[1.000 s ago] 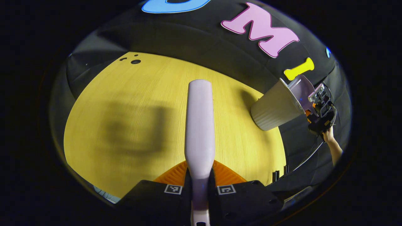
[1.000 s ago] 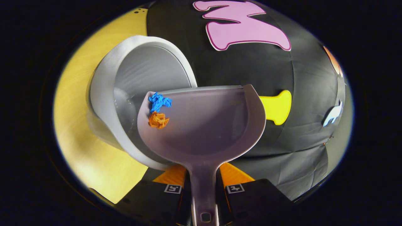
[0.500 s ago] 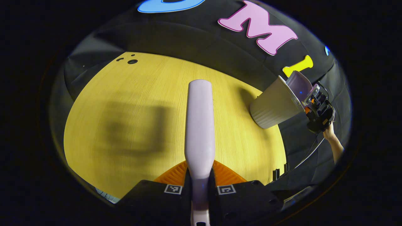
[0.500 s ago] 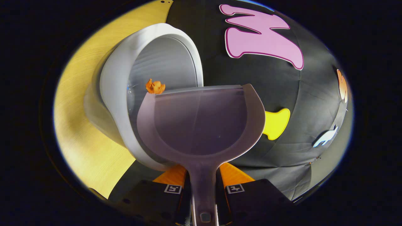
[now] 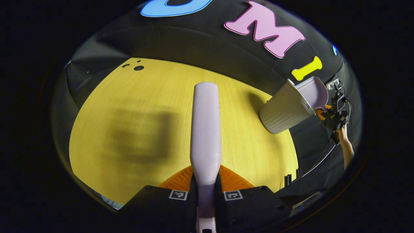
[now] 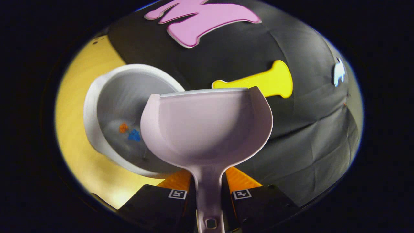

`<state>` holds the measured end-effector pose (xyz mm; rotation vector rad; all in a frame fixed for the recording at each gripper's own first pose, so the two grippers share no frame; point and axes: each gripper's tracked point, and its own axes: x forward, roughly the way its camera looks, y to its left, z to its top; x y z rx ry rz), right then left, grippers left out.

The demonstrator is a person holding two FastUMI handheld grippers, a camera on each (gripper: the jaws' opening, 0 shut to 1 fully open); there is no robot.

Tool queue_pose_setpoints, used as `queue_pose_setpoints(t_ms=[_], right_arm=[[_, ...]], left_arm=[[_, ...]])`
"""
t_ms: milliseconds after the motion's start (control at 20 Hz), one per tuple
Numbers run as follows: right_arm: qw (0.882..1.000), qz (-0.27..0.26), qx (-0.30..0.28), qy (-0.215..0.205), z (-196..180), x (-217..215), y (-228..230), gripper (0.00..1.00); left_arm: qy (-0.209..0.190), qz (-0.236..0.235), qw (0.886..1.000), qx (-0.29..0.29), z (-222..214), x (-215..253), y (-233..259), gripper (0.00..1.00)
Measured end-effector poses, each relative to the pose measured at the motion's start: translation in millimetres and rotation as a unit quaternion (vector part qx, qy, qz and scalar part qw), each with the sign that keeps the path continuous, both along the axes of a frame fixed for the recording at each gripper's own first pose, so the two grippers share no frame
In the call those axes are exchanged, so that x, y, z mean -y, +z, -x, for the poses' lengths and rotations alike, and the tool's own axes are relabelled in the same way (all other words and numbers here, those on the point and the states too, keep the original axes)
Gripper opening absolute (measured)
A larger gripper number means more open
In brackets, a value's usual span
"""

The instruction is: Pick up the small broom and dustpan from the desktop, sweep the trash into the dustpan with the broom, and then empty the trash into the garbage bin.

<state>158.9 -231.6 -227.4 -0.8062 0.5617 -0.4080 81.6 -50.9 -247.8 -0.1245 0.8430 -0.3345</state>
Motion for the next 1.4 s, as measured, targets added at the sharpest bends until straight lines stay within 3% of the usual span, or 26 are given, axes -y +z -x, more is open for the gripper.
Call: queue_pose_setpoints(t_ms=[150, 350, 500, 550, 650, 700, 750, 900, 1100, 1400], right_arm=[[0.996, -0.076, 0.042, -0.033, -0.7, 0.5, 17.7, 0.37], [0.96, -0.251, 0.108, -0.056, -8.3, -11.8, 42.1, 0.37], [0.944, -0.297, 0.133, -0.047, -10.9, -19.6, 54.6, 0.37], [0.933, -0.328, 0.138, -0.046, -11.6, -23.6, 55.0, 0.37], [0.896, -0.412, 0.16, -0.045, -17.1, -37.1, 65.1, 0.37], [0.883, -0.438, 0.163, -0.041, -20.1, -41.7, 69.7, 0.36], [0.88, -0.447, 0.158, -0.035, -19.8, -47.1, 65.3, 0.36], [0.889, -0.438, 0.13, -0.023, -16.5, -48.6, 52.3, 0.37], [0.879, -0.472, 0.068, -0.003, -15.5, -64.1, 26.2, 0.36], [0.872, -0.489, -0.004, 0.005, -9.2, -70.8, 3.7, 0.37]], left_arm=[[-0.004, -0.003, 1.0, 0.007, 0.7, -4.0, 4.8, 0.26], [-0.016, -0.005, 1.0, 0.017, 20.8, -9.5, 19.7, 0.26], [-0.037, -0.024, 0.999, 0.027, 28.2, -11.3, 27.0, 0.26], [-0.044, -0.03, 0.998, 0.032, 28.9, -12.4, 28.4, 0.26], [-0.045, -0.033, 0.998, 0.042, 28.4, -14.3, 31.2, 0.26], [-0.043, -0.028, 0.998, 0.043, 29.2, -14.0, 31.7, 0.26], [-0.043, -0.021, 0.998, 0.04, 32.1, -12.8, 30.1, 0.29], [-0.044, -0.022, 0.998, 0.031, 38.6, -17.3, 20.5, 0.26], [-0.033, -0.033, 0.998, 0.033, 40.4, -29.9, 7.7, 0.26], [-0.034, -0.056, 0.997, 0.028, 40.0, -46.5, -20.0, 0.26]])
